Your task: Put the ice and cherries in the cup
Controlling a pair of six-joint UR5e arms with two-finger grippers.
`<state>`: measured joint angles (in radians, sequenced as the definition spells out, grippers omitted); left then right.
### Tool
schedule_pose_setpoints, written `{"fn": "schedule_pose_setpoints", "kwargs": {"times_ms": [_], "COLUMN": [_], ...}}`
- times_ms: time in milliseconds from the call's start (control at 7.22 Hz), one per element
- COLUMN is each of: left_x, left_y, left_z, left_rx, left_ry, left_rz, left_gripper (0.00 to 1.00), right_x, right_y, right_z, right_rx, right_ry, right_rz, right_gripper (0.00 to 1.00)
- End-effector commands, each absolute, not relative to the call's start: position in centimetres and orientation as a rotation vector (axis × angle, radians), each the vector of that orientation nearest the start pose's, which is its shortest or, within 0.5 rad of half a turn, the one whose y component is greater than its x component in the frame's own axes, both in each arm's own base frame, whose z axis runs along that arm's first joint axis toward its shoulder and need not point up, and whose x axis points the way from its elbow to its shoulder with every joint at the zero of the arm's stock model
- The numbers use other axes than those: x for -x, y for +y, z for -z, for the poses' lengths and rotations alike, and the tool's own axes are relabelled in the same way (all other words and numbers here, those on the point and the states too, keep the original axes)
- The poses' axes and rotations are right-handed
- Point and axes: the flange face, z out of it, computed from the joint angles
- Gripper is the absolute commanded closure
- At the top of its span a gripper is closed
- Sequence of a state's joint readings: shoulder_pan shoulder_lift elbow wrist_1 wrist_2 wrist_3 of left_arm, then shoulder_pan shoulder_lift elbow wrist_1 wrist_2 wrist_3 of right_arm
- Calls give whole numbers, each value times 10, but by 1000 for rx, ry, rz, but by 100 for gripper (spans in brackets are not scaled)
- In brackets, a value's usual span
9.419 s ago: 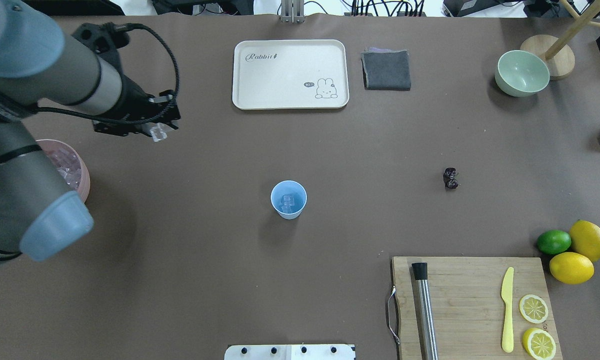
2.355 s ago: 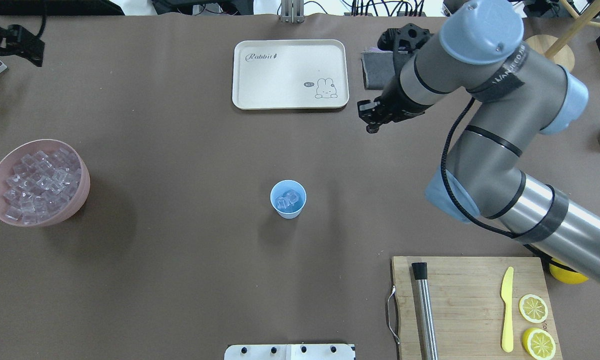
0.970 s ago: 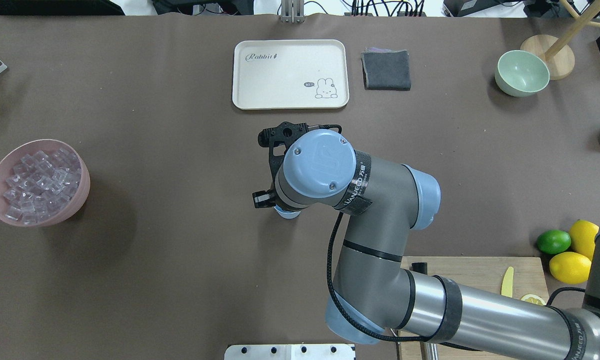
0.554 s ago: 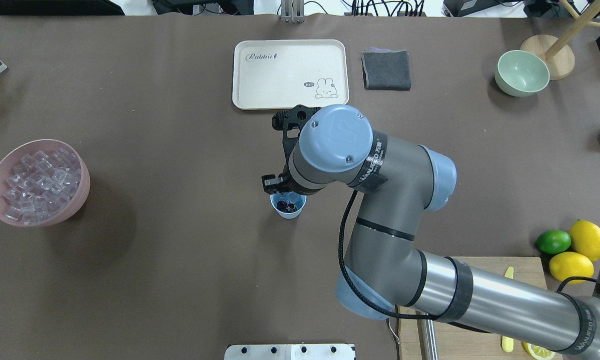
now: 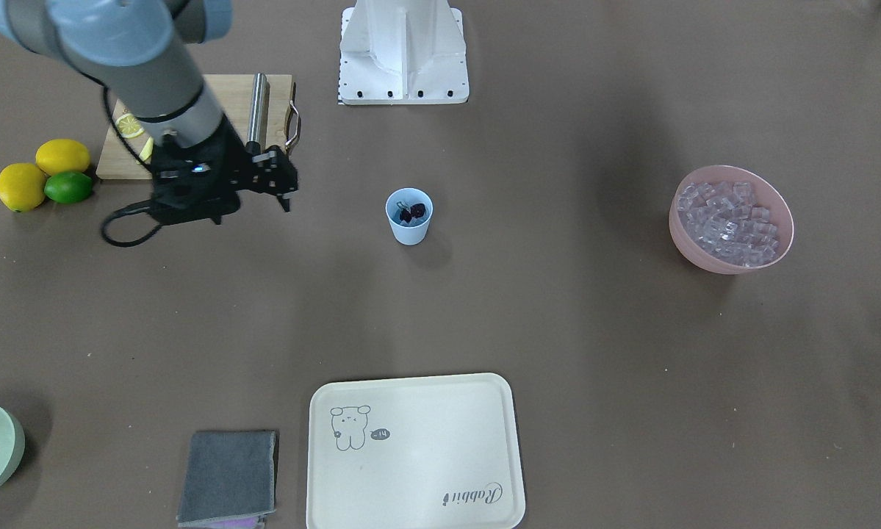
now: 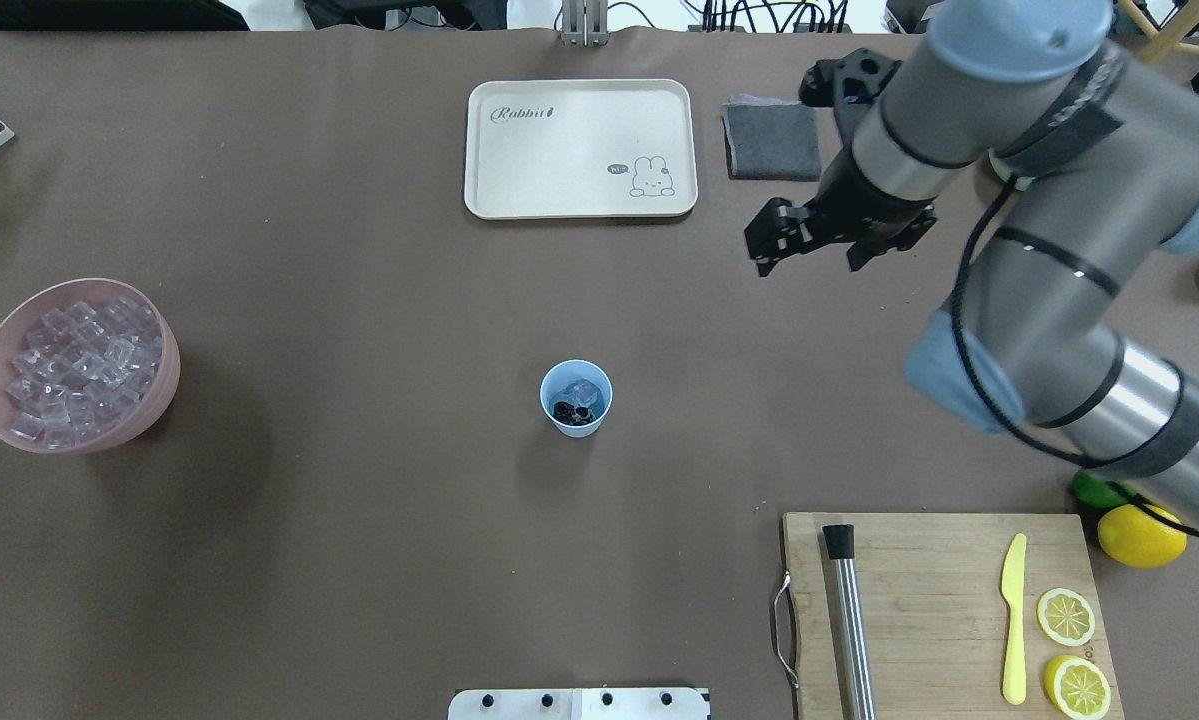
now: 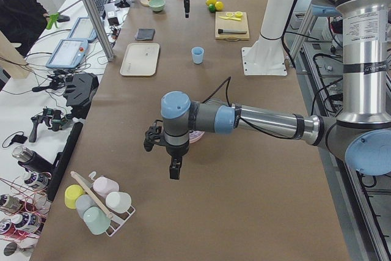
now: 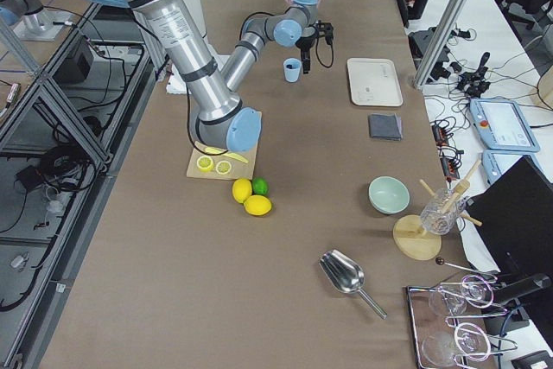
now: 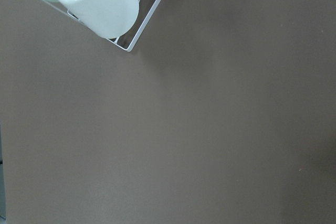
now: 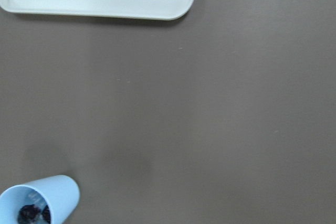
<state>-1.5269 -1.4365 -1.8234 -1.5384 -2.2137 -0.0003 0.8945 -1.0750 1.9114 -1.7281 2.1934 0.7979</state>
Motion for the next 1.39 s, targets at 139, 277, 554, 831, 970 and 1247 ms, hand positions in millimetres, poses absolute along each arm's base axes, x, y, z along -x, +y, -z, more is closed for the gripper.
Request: {"fn": "schedule_pose_setpoints", "kwargs": {"times_ms": [139, 277, 554, 831, 970, 1247], "left_x": [66, 67, 76, 77, 77, 77], "left_y": [-421, -420, -418, -420, -420, -419], "left_z": [-619, -621, -628, -635, -641, -643], "left_rx": [-93, -93, -90, -78, -70, -68], "left_ry": [746, 746, 745, 746, 744, 744], "left_rz": [-35, -32, -12, -4, -5, -7], "left_gripper": [2, 2, 2, 2, 2, 2], "right_x": [122, 76, 3, -61, -79, -98], "right_y": [-547, -552, -547, -522, -500, -462], "right_z": [-381, -409, -482, -575, -611, -664], "right_rx": [-75, -79, -58, -19, 12, 40], "right_ry": [-817, -787, -763, -766, -765, -774], "right_rz": [185, 167, 164, 197, 182, 138], "right_gripper": [0, 0, 0, 0, 0, 0]}}
